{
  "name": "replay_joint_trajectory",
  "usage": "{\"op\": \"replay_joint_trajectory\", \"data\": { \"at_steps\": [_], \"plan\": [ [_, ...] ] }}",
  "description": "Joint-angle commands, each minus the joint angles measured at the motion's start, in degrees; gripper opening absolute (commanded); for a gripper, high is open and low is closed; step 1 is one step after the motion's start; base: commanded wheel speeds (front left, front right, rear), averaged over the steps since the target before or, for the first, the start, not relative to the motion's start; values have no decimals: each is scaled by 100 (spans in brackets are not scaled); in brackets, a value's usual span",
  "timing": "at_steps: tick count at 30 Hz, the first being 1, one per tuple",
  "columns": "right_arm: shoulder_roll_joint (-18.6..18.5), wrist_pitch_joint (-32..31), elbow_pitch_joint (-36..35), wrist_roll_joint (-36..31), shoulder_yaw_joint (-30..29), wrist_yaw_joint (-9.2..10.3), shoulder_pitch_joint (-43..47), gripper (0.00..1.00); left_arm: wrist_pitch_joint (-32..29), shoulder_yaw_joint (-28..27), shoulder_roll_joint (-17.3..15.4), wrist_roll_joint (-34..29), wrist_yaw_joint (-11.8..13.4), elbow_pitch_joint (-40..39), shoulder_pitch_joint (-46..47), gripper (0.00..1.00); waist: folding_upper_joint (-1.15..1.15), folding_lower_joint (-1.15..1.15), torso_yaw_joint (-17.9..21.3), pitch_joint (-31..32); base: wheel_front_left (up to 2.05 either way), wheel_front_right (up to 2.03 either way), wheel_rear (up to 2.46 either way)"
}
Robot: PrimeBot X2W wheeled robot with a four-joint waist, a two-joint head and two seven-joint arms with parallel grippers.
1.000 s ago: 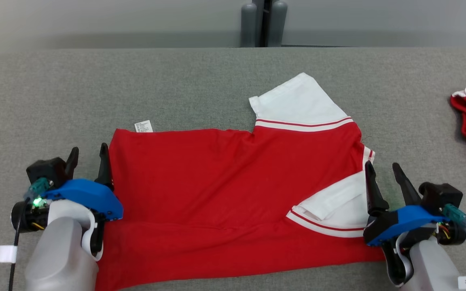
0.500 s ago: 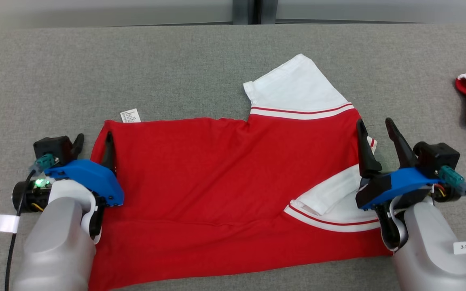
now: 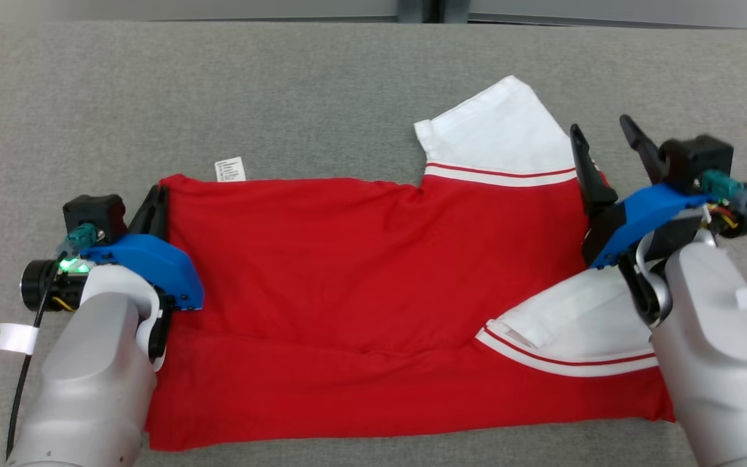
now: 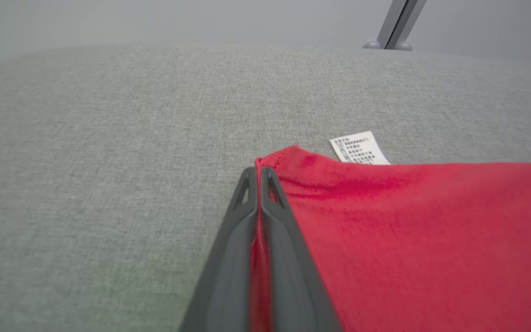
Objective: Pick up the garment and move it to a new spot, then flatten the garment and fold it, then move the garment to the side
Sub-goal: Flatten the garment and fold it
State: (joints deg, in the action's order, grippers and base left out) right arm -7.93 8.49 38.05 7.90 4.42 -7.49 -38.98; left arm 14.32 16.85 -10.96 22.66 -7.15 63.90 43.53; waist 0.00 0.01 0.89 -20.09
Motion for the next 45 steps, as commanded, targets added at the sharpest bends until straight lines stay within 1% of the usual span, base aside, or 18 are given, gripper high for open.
{"op": "replay_joint_trajectory", "data": {
  "at_steps": [1,4,12,16,19,24,25,26,27,28,30,34,40,42,45],
  "plan": [
    [-84,-147,126,-98,31,0,-230,100,60,-24,3,-59,80,-76,103,0,0,-1,-84,-41,0,0,0],
    [-235,-471,436,-184,23,0,-620,100,88,-34,108,-111,157,-288,86,0,0,-1,-244,-103,0,0,0],
    [-564,-1208,1379,-406,-130,1,-1639,100,90,-123,397,-267,143,-1133,-91,0,0,-1,-780,-426,0,0,0],
    [-615,-1613,1846,-458,-264,0,-2017,100,92,-145,529,-320,106,-1354,-123,0,0,-1,-1002,-571,0,0,0],
    [-637,-1807,2125,-473,-380,0,-2224,100,92,-158,585,-361,63,-1442,-144,0,0,-1,-1128,-661,0,0,0],
    [-649,-1902,2455,-552,-554,0,-2415,100,92,-181,678,-346,18,-1528,-174,0,0,-1,-1245,-765,0,0,0],
    [-643,-1944,2541,-584,-576,0,-2406,91,93,-183,682,-354,13,-1532,-185,0,0,-1,-1258,-771,0,0,0],
    [-641,-1980,2614,-601,-604,0,-2404,47,93,-185,692,-358,3,-1528,-194,0,0,-1,-1267,-778,0,0,0],
    [-633,-1962,2665,-628,-621,0,-2404,25,93,-190,704,-360,-3,-1526,-200,0,0,-1,-1273,-780,0,0,0],
    [-629,-1941,2709,-650,-640,0,-2413,0,93,-197,709,-365,-6,-1526,-199,0,0,-1,-1278,-779,0,0,0],
    [-614,-1760,2716,-661,-675,1,-2440,0,93,-245,713,-357,-14,-1532,-207,0,0,-1,-1281,-776,0,0,0],
    [-645,-953,2526,-757,-824,1,-2446,0,93,-404,706,-351,-27,-1585,-260,0,0,-1,-1238,-710,0,0,0],
    [-516,174,2498,-810,-1050,1,-2282,0,93,-671,667,-473,-30,-1782,-470,0,0,-1,-1071,-373,0,0,0],
    [-481,418,2457,-753,-1103,1,-2242,0,93,-777,657,-520,-32,-1892,-525,0,0,-1,-996,-265,0,0,0],
    [-404,605,2323,-607,-1191,1,-2091,0,93,-922,630,-587,-34,-2009,-669,0,0,-1,-887,-85,0,0,0]
  ]
}}
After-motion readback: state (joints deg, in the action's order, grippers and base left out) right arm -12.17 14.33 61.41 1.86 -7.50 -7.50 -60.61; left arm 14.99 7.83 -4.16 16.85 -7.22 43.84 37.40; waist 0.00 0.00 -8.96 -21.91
